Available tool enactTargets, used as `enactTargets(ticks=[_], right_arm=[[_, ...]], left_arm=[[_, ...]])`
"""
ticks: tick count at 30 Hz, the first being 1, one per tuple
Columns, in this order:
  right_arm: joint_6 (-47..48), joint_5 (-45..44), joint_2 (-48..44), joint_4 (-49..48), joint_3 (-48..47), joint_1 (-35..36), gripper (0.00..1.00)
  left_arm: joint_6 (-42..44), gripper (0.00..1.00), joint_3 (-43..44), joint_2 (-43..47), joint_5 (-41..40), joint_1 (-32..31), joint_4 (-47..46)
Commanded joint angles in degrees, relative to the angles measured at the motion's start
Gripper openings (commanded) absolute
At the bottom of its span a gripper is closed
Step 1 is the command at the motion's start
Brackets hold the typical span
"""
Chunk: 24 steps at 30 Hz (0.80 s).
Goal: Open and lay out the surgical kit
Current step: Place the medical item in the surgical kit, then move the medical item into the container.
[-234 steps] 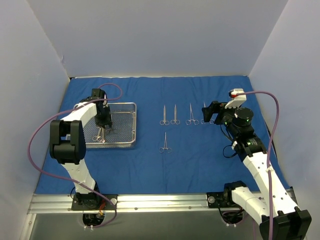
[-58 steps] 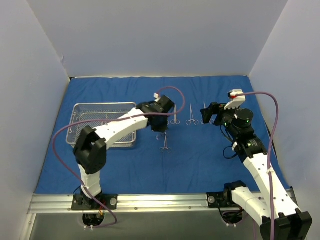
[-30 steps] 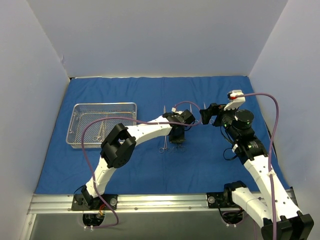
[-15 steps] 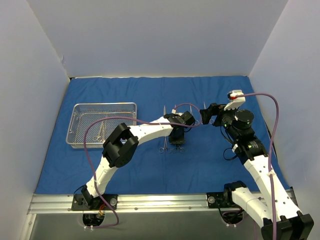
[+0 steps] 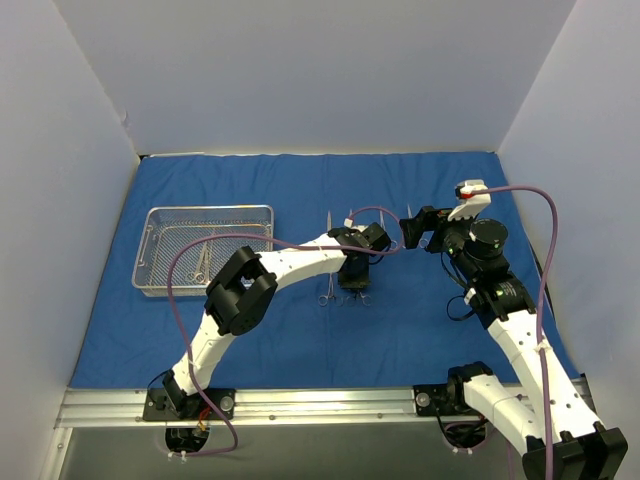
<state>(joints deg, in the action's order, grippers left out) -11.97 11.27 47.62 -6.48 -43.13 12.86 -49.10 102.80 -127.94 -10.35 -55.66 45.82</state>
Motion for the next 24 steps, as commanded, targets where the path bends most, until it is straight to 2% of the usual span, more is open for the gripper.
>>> enactTargets(ticks=[1,14,19,24], right_arm=[[0.2,-0.5,-0.2,-2.4,-0.3,0.6,0.84],[0.3,-0.5,-0.4,-2.3,-0.3,0.7,0.84],[0.3,-0.5,-0.3,-2.2,-0.4,0.7,0.84],[0.4,-0.7,-0.3,-2.0,-0.5,0.8,0.84]], left_arm=[[0.2,0.3,2.0,2.8,-2.1,-0.1,0.1],[1.8,0.32,3.5,7.2,-7.5,-0.2,3.3],[4.5,0.41,6.3,10.6,-9.9,-0.1,5.3],[8.4,0.58,6.0,16.2,-15.0,1.3,7.6]])
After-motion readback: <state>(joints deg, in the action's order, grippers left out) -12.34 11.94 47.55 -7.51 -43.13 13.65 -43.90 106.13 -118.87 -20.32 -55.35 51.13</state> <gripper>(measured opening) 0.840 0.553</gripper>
